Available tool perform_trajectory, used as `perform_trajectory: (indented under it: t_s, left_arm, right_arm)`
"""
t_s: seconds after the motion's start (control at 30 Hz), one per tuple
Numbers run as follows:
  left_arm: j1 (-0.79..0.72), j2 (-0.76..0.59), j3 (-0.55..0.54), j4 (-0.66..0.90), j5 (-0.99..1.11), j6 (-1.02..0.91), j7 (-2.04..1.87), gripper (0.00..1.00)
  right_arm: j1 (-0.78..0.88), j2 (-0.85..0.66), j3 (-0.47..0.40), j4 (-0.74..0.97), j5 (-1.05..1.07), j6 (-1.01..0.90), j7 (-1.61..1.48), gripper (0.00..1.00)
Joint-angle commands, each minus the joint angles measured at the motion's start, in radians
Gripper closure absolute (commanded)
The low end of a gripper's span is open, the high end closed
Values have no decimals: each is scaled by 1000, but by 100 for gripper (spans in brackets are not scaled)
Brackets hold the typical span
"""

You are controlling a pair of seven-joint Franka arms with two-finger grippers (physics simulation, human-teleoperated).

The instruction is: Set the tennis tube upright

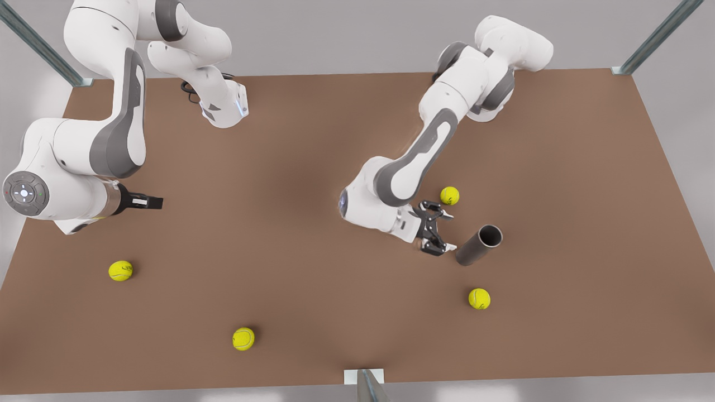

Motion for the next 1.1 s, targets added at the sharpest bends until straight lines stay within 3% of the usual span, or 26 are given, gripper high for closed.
perform_trajectory:
  t_s: [0.0, 0.1, 0.13, 0.17, 0.23, 0.37, 1.07]
  left_arm:
    - [134, -73, -8, 7, -306, 202, 1022, 0]
    - [349, -165, -8, 0, -710, 338, 1637, 0]
    - [395, -339, 2, -167, -791, 339, 1879, 0]
    - [394, -523, 84, -332, -874, 341, 2074, 0]
    - [395, -648, 84, -405, -879, 334, 2090, 0]
    - [438, -671, 42, -404, -877, 341, 2164, 0]
    - [427, -634, 47, -393, -865, 342, 2148, 0]
  right_arm:
    - [0, -1, -1, 0, 0, 0, -6, 0]
    - [-1, -1, -1, 0, 0, 0, -6, 0]
    - [-1, -1, -1, 0, 0, 0, -6, 0]
    - [-1, -1, -1, 0, 0, 0, -6, 0]
    - [-1, -1, -1, 0, 1, 0, -6, 0]
    - [-1, -1, -1, 0, 1, 0, -6, 0]
    - [-1, 0, -1, 0, 1, 0, -6, 0]
